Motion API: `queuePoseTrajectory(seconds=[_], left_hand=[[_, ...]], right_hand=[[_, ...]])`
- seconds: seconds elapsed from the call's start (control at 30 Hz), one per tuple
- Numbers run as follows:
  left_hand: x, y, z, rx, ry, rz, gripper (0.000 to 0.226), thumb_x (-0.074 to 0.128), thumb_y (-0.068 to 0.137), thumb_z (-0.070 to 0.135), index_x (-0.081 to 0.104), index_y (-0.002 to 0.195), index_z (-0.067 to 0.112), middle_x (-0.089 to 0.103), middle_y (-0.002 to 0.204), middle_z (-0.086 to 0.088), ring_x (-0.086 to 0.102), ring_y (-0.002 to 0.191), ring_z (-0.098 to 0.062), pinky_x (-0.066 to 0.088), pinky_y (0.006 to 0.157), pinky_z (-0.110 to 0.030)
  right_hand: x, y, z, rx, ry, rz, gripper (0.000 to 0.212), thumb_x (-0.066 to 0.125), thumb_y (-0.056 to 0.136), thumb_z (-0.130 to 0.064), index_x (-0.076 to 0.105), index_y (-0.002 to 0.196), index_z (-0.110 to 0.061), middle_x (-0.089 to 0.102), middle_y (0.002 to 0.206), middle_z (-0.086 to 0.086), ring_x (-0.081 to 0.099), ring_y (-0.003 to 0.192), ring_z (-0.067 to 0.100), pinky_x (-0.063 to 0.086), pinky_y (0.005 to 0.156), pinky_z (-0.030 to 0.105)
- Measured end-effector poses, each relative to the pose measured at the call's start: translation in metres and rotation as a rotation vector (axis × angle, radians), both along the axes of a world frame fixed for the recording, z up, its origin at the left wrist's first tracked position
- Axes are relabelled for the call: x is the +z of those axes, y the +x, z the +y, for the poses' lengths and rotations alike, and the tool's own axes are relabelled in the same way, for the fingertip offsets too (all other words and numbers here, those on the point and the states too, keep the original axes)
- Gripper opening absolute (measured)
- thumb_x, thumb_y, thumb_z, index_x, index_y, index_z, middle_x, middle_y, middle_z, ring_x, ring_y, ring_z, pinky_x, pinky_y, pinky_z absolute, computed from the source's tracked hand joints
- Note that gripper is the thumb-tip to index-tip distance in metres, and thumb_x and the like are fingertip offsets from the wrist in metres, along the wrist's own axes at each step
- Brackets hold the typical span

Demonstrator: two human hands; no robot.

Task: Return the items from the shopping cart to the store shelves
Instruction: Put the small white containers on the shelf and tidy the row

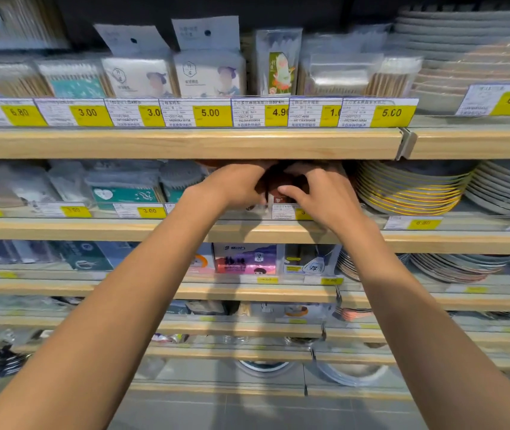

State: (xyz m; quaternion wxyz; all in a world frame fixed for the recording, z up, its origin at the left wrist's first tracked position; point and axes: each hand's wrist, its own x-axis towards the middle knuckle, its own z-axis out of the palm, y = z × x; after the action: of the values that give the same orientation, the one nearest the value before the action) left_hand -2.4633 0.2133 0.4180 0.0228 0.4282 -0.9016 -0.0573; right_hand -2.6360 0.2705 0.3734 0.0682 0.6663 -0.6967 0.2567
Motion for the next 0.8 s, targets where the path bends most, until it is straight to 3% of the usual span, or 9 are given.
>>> queuePoseTrajectory(seconds=[0.13,0.2,0.33,0.47,0.6,0.67,0.73,0.8], left_hand=[[0.004,0.005,0.002,-0.023,-0.121,-0.073,0.055,0.056,0.092,0.004,0.044,0.144,0.015,0.057,0.138,-0.016,0.053,0.125,-0.035,0.045,0.092,-0.039],[0.006,0.005,0.002,-0.044,-0.143,-0.06,0.056,0.055,0.094,0.007,0.04,0.147,0.018,0.052,0.144,-0.015,0.05,0.13,-0.035,0.045,0.099,-0.041],[0.004,0.005,-0.002,-0.041,-0.105,-0.069,0.041,0.058,0.097,0.017,0.051,0.137,0.01,0.056,0.138,-0.016,0.051,0.128,-0.035,0.045,0.102,-0.044],[0.003,0.009,-0.002,-0.048,-0.193,-0.1,0.031,0.061,0.097,0.021,0.057,0.124,0.006,0.063,0.127,-0.018,0.058,0.12,-0.037,0.05,0.094,-0.046],[0.0,0.015,0.017,-0.021,-0.345,-0.137,0.021,0.062,0.095,0.012,0.06,0.114,0.004,0.067,0.11,-0.019,0.063,0.106,-0.04,0.047,0.075,-0.043],[-0.013,0.025,0.028,-0.037,-0.448,-0.048,0.032,0.06,0.09,0.001,0.057,0.122,0.002,0.064,0.112,-0.017,0.059,0.107,-0.038,0.049,0.077,-0.044],[-0.033,0.045,0.041,-0.101,-0.5,0.122,0.052,0.064,0.085,-0.002,0.052,0.136,0.002,0.061,0.125,-0.015,0.055,0.117,-0.033,0.052,0.09,-0.042],[-0.052,0.068,0.059,-0.114,-0.494,0.342,0.051,0.065,0.087,0.0,0.056,0.137,0.004,0.062,0.131,-0.011,0.055,0.122,-0.029,0.049,0.1,-0.038]], right_hand=[[0.001,0.001,-0.002,-0.027,0.023,-0.002,0.05,0.053,0.089,-0.064,0.067,0.113,-0.023,0.075,0.102,0.004,0.068,0.096,0.03,0.056,0.081,0.041],[0.002,0.0,0.001,-0.027,0.018,-0.008,0.049,0.053,0.09,-0.061,0.068,0.114,-0.021,0.074,0.097,0.005,0.068,0.093,0.031,0.056,0.079,0.041],[-0.001,-0.002,0.007,-0.037,-0.051,-0.015,0.049,0.055,0.095,-0.052,0.069,0.112,-0.008,0.073,0.091,0.015,0.066,0.092,0.038,0.053,0.08,0.044],[-0.002,-0.001,0.01,-0.018,-0.06,-0.017,0.048,0.057,0.095,-0.049,0.068,0.117,-0.007,0.073,0.093,0.015,0.065,0.095,0.037,0.052,0.082,0.045],[-0.004,0.005,0.011,0.029,-0.132,-0.05,0.044,0.059,0.095,-0.045,0.068,0.12,-0.01,0.075,0.103,0.014,0.066,0.101,0.036,0.052,0.085,0.043],[-0.006,0.016,0.013,0.036,-0.231,-0.078,0.037,0.058,0.096,-0.038,0.07,0.116,-0.009,0.074,0.098,0.014,0.066,0.095,0.037,0.049,0.082,0.04],[-0.012,0.037,0.018,0.095,-0.417,-0.144,0.026,0.057,0.097,-0.028,0.072,0.109,-0.01,0.074,0.096,0.009,0.064,0.092,0.032,0.043,0.083,0.038],[-0.023,0.066,0.025,0.17,-0.634,-0.231,0.017,0.058,0.097,-0.017,0.073,0.097,-0.008,0.073,0.095,0.004,0.063,0.092,0.026,0.042,0.084,0.037]])
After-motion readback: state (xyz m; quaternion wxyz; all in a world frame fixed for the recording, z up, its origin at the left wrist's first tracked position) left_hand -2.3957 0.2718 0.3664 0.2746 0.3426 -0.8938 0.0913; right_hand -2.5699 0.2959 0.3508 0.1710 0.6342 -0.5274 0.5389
